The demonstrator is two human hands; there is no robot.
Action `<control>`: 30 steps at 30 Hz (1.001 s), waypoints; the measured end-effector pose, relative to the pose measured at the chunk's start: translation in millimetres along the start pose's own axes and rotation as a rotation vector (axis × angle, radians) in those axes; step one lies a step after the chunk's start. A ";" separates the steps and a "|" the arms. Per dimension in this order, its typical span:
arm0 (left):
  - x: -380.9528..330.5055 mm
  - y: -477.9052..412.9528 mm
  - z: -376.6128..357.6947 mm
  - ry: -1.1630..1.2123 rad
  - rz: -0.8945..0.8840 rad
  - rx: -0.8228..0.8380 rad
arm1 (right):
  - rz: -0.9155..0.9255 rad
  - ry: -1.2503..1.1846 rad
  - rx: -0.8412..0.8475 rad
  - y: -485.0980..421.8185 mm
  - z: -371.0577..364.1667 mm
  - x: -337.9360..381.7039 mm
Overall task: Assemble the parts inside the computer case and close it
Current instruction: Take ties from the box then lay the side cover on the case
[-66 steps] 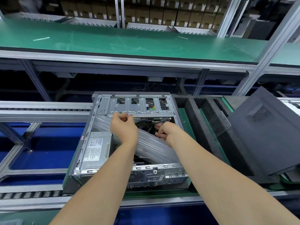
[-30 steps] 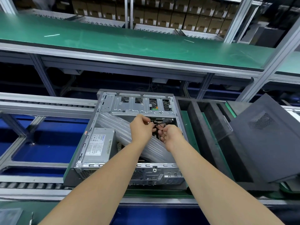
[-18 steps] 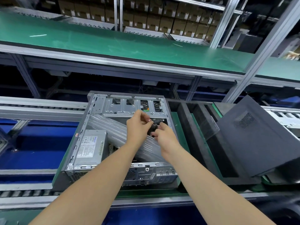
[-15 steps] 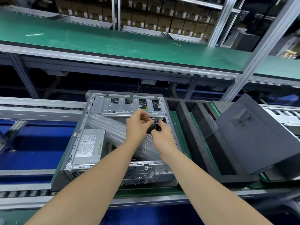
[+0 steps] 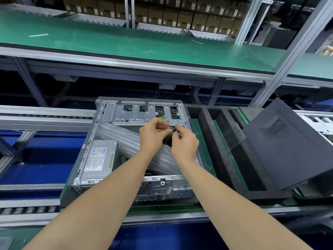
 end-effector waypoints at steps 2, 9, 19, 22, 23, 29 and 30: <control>1.9 -0.6 1.1 0.005 0.007 0.010 | 0.036 -0.020 -0.023 0.0 2.5 5.4; 7.9 -3.2 2.9 0.082 0.067 0.062 | 0.131 -0.070 0.031 -20.8 9.6 14.3; 14.3 -8.6 5.5 0.116 0.088 0.006 | 0.058 -0.292 0.314 -48.0 0.7 2.8; 18.3 -10.4 8.5 0.222 0.119 -0.019 | 0.031 -0.320 0.377 -49.8 -0.7 0.9; 19.0 -10.7 9.1 0.245 0.123 -0.019 | 0.037 -0.317 0.403 -50.4 -1.7 0.5; 21.5 -11.5 9.6 0.301 0.138 0.012 | 0.054 -0.245 0.458 -55.9 -5.0 -3.4; 21.5 -11.5 9.1 0.301 0.138 0.019 | 0.051 -0.233 0.449 -57.3 -5.5 -4.5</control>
Point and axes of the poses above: each hand's wrist, its own y-axis away from the middle knuckle, its own z-axis out of the back of the hand, x = y × z, the point moved 7 cm from there along -y, towards the middle knuckle, and after that the axes turned 2 degrees about z, right-handed, at the moved point
